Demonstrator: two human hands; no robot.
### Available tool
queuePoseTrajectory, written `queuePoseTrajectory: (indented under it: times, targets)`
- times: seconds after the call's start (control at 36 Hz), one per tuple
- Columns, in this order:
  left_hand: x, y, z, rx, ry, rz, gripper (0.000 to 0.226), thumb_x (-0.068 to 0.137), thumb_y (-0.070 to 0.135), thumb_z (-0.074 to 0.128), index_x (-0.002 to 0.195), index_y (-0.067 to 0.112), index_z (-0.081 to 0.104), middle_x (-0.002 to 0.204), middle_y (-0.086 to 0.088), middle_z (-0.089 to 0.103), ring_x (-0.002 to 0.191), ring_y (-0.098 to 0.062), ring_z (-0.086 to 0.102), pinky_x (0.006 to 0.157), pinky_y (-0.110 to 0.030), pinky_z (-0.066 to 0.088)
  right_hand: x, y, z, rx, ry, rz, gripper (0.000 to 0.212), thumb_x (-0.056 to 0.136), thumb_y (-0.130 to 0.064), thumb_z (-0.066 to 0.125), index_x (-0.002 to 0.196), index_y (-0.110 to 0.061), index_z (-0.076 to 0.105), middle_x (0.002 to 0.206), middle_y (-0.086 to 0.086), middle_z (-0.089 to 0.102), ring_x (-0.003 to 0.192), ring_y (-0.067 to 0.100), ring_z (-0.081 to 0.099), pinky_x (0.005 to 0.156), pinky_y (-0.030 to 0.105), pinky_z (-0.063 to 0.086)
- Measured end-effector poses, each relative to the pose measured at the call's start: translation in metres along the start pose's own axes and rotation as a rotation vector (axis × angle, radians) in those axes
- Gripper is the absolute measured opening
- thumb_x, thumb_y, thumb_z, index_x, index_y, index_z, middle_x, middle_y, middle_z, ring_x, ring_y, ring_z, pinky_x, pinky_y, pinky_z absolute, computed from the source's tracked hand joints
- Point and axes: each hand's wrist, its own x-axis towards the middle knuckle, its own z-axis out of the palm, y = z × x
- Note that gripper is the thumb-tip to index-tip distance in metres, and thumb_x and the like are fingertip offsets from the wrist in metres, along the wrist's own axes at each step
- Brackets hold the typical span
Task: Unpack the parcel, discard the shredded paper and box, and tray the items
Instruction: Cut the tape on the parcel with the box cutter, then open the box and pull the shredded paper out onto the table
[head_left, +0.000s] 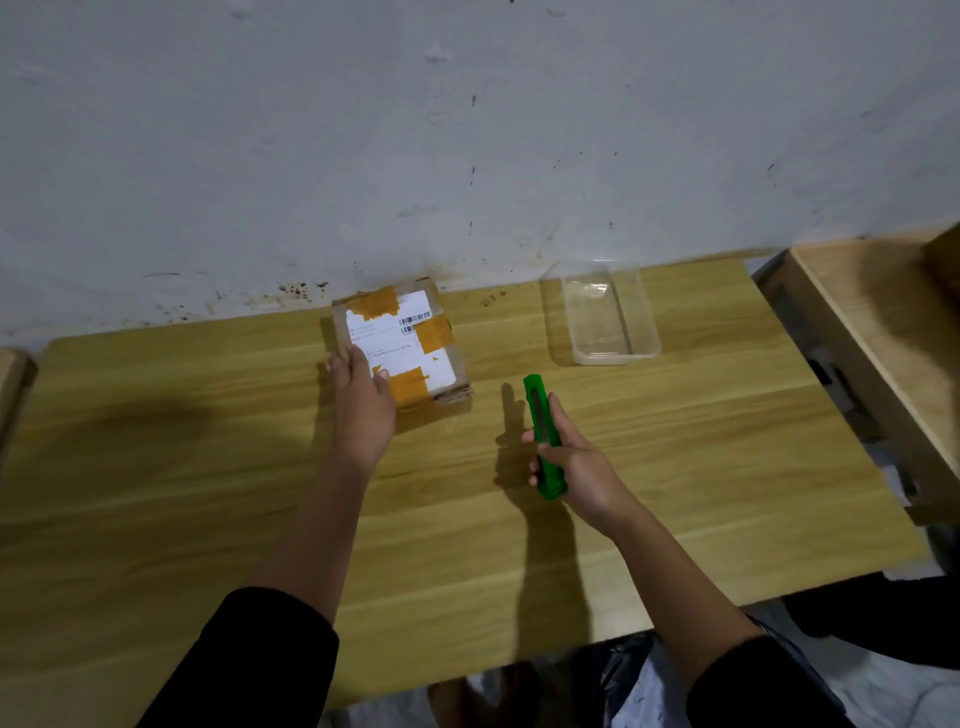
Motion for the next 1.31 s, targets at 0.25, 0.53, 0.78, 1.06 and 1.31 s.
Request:
queuePoseTrajectory:
  times: [0.25, 0.53, 0.78, 1.06, 1.31]
  targets:
    - [0.011, -0.004, -0.002, 0.014, -0.013, 0.050, 0.052, 0.102, 0.022, 0.026, 0.149, 0.011, 0.007, 0.158, -0.006, -0.009, 0.145, -0.019, -0.011, 0.115, -0.031, 0.006, 0.016, 0.000, 0.001, 0.031, 0.012, 0.016, 0.073, 0.090, 0.013, 0.035, 0.147, -0.029, 0.016, 0.122, 0.007, 0.052, 0.078, 0.014, 0.048, 0.065, 0.028, 0.044]
    - [0.019, -0.020, -0.001, -0.058, 0.010, 0.141, 0.051, 0.100, 0.021, 0.036, 0.147, 0.007, 0.020, 0.155, -0.016, 0.016, 0.142, -0.032, 0.019, 0.111, -0.050, 0.031, 0.051, -0.016, 0.009, -0.229, 0.321, -0.182, 0.047, 0.096, -0.007, 0.045, 0.140, -0.019, 0.039, 0.142, 0.001, 0.044, 0.127, 0.017, 0.043, 0.106, 0.028, 0.036]
    - [0.001, -0.006, 0.020, -0.013, 0.214, 0.018, 0.045, 0.100, 0.030, 0.029, 0.144, 0.019, 0.030, 0.149, -0.006, 0.029, 0.135, -0.023, 0.032, 0.108, -0.043, 0.037, 0.106, -0.021, 0.020, -0.396, 0.448, -0.233, 0.043, 0.095, -0.011, 0.048, 0.137, -0.017, 0.043, 0.121, 0.014, 0.049, 0.098, 0.015, 0.048, 0.097, 0.029, 0.044]
    - [0.005, -0.016, 0.027, -0.051, 0.243, -0.001, 0.052, 0.097, 0.045, 0.026, 0.146, 0.028, 0.026, 0.148, -0.007, 0.032, 0.133, -0.027, 0.036, 0.101, -0.050, 0.042, 0.144, -0.028, 0.033, -0.500, 0.543, -0.299, 0.041, 0.092, -0.009, 0.053, 0.132, -0.009, 0.050, 0.116, 0.013, 0.051, 0.107, 0.026, 0.052, 0.097, 0.030, 0.045]
    - [0.005, -0.022, 0.022, -0.067, 0.224, 0.032, 0.050, 0.099, 0.038, 0.028, 0.147, 0.025, 0.024, 0.152, -0.003, 0.027, 0.136, -0.024, 0.034, 0.105, -0.047, 0.040, 0.163, -0.042, 0.039, -0.536, 0.653, -0.352, 0.039, 0.092, -0.012, 0.054, 0.130, -0.006, 0.052, 0.121, 0.010, 0.046, 0.112, 0.021, 0.047, 0.096, 0.022, 0.039]
